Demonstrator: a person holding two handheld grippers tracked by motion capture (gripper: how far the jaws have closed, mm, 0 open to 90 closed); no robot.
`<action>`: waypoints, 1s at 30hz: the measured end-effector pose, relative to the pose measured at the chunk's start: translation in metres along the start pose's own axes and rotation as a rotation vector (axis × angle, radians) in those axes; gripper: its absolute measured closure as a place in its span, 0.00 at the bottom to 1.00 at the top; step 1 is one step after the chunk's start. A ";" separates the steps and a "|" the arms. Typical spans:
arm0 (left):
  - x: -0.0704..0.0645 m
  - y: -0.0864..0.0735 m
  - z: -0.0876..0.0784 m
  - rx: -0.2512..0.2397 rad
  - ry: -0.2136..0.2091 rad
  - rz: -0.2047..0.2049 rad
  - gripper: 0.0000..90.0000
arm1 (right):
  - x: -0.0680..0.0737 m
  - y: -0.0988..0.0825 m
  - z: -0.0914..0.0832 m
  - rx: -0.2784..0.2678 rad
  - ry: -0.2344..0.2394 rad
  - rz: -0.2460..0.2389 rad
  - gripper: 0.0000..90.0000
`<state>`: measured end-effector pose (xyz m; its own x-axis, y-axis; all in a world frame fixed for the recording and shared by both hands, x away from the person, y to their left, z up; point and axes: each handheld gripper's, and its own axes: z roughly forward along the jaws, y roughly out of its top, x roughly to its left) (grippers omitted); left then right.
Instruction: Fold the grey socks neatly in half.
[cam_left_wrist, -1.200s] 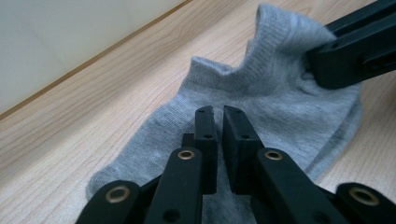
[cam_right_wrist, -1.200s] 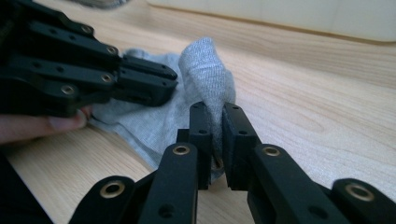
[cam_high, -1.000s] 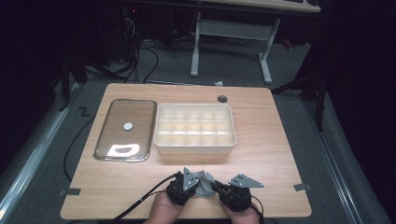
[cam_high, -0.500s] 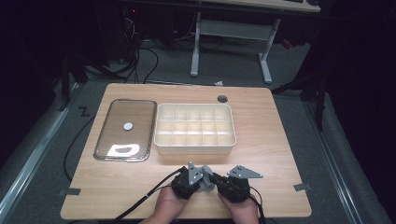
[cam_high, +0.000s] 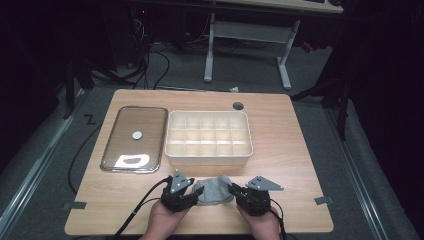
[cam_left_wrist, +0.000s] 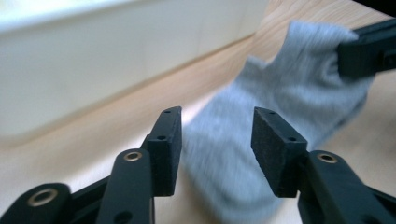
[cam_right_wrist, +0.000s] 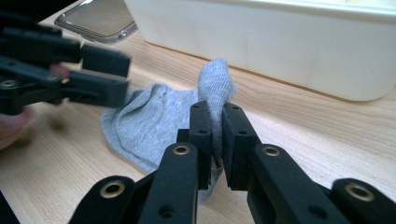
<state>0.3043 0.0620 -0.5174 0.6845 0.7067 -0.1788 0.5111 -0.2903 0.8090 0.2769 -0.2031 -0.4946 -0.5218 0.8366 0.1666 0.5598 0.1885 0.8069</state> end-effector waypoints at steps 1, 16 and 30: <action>0.002 -0.005 -0.001 0.016 -0.014 -0.014 0.58 | 0.001 0.001 0.000 0.000 -0.003 -0.010 0.94; 0.012 -0.017 0.002 0.044 -0.099 -0.075 0.87 | 0.029 0.011 0.007 0.050 -0.064 -0.118 0.94; 0.011 -0.018 0.000 0.033 -0.115 -0.061 0.90 | 0.064 0.020 0.038 0.127 -0.070 -0.216 0.94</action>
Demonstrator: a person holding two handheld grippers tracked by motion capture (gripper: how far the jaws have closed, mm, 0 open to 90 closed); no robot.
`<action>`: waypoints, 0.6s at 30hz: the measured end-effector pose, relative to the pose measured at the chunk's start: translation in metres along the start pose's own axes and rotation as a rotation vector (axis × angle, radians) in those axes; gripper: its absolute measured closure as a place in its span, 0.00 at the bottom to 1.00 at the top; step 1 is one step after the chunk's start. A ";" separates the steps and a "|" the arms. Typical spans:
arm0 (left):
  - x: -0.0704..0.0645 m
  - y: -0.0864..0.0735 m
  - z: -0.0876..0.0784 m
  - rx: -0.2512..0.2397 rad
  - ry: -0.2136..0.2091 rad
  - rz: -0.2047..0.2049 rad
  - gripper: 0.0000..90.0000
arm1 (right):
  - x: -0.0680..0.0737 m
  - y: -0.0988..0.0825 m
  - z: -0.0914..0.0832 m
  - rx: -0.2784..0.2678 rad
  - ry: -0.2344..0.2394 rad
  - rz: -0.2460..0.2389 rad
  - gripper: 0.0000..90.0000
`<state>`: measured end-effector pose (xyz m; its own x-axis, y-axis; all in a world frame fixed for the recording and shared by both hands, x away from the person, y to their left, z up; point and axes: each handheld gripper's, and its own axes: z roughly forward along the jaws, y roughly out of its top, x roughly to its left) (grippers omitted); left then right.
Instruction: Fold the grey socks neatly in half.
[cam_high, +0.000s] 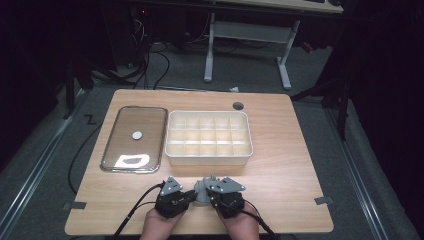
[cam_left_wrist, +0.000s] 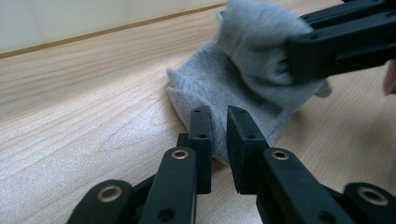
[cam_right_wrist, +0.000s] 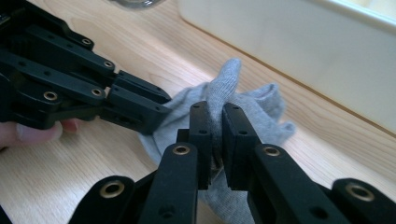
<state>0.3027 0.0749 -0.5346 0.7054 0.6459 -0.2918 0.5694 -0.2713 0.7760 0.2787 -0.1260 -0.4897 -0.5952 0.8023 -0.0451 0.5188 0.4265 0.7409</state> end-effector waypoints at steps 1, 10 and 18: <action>0.000 0.000 0.000 0.000 -0.002 -0.002 0.90 | 0.002 0.001 0.003 0.004 0.005 -0.004 0.94; 0.000 0.000 0.000 0.000 0.001 0.001 0.91 | 0.007 -0.002 0.018 0.035 0.055 -0.008 0.93; -0.001 -0.001 0.000 -0.001 0.006 0.003 0.90 | 0.000 0.003 -0.003 -0.053 0.077 0.045 0.80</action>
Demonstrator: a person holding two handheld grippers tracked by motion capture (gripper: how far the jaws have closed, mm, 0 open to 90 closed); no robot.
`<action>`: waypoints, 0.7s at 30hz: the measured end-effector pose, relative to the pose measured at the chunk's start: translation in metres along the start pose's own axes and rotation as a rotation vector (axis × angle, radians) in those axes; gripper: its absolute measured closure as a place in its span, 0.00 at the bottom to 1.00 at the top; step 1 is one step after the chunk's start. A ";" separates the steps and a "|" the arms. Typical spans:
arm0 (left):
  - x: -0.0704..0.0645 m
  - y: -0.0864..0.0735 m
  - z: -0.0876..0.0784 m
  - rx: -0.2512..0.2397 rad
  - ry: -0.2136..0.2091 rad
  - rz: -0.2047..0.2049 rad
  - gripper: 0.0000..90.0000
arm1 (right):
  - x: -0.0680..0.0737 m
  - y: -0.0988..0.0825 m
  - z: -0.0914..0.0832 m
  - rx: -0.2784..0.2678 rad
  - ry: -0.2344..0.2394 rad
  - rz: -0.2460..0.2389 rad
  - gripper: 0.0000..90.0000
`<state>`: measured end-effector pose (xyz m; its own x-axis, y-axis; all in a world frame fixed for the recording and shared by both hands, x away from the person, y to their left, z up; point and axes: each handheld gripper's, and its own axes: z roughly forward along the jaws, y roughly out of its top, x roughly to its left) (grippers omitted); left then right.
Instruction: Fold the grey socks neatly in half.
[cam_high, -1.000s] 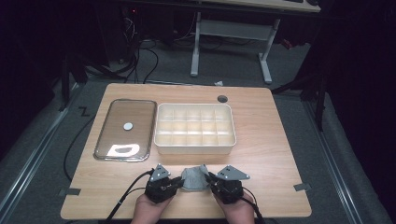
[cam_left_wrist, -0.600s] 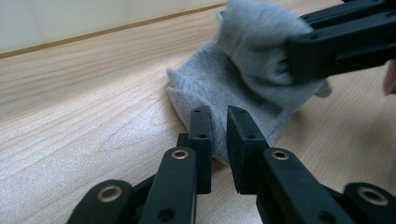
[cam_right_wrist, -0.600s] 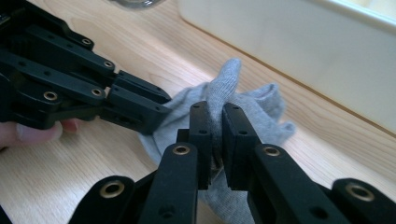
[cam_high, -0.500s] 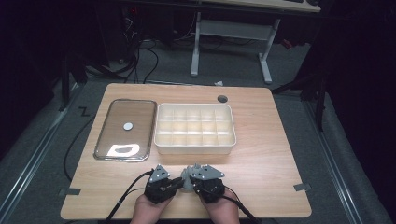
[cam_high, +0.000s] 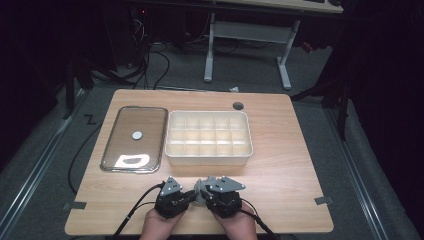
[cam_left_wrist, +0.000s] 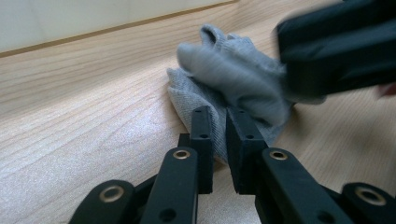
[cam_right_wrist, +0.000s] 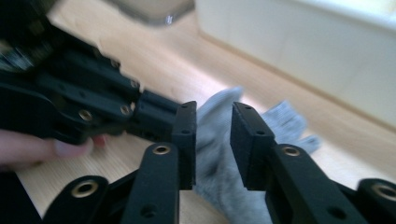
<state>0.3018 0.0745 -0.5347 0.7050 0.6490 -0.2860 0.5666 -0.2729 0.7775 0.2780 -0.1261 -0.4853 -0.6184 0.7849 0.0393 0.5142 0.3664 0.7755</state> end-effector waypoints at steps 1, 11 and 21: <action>0.000 0.000 0.000 0.000 0.000 0.001 0.90 | -0.001 0.001 -0.005 -0.015 -0.001 0.006 0.79; 0.000 0.000 0.000 0.000 0.003 0.003 0.89 | -0.001 -0.017 0.009 0.068 -0.042 0.012 0.72; 0.000 0.000 0.000 0.003 0.002 0.004 0.89 | 0.000 -0.009 0.007 0.037 -0.109 -0.028 0.99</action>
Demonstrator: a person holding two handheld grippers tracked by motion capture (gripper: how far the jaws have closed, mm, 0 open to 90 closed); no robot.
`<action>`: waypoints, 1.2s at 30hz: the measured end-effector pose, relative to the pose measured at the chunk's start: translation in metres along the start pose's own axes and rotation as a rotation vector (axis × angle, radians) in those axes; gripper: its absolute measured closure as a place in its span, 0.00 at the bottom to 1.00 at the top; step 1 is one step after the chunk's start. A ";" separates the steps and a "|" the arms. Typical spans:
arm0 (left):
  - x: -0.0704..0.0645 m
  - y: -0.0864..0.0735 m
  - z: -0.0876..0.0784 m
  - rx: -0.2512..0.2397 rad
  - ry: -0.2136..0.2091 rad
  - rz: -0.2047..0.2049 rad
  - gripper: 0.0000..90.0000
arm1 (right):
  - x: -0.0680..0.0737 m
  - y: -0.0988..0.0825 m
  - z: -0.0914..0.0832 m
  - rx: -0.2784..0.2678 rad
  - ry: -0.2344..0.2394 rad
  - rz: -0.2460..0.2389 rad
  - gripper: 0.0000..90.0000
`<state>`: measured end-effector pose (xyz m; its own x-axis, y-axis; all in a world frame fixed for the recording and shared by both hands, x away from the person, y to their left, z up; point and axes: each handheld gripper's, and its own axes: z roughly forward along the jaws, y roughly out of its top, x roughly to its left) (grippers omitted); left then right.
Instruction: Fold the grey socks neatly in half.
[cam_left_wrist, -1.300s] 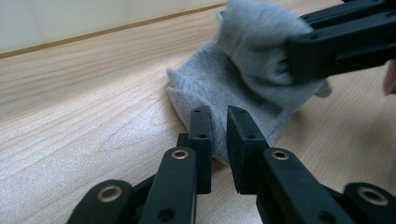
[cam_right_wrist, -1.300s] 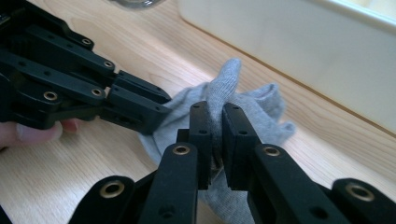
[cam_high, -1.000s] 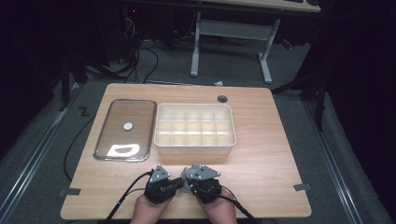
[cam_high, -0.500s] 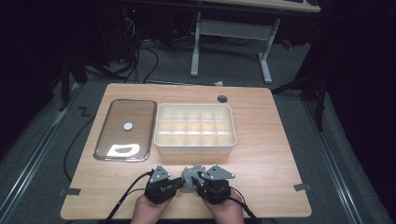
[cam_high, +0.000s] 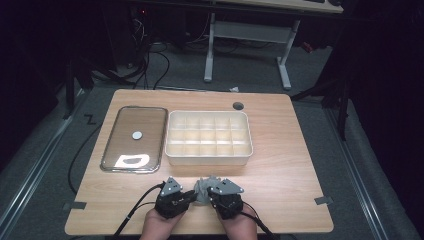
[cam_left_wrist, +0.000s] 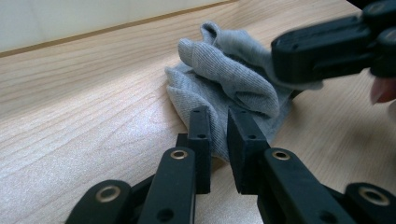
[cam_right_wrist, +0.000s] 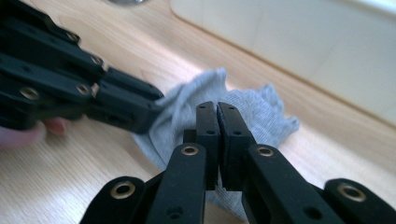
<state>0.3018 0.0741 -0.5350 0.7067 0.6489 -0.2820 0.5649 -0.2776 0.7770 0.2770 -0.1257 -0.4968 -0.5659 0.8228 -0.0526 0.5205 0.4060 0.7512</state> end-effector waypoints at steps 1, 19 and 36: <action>0.000 0.000 0.000 0.000 0.000 0.001 0.89 | 0.001 0.003 -0.001 -0.010 0.004 -0.008 0.99; 0.001 0.000 0.000 0.007 -0.008 -0.005 0.91 | 0.004 0.007 0.013 -0.044 0.126 0.071 0.99; 0.013 -0.001 -0.008 0.063 0.007 0.010 0.98 | 0.004 -0.012 0.027 -0.014 0.151 0.088 0.99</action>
<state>0.3069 0.0884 -0.5348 0.7097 0.6508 -0.2699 0.5834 -0.3281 0.7430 0.2861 -0.1168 -0.5238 -0.6089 0.7853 0.1122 0.5636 0.3287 0.7578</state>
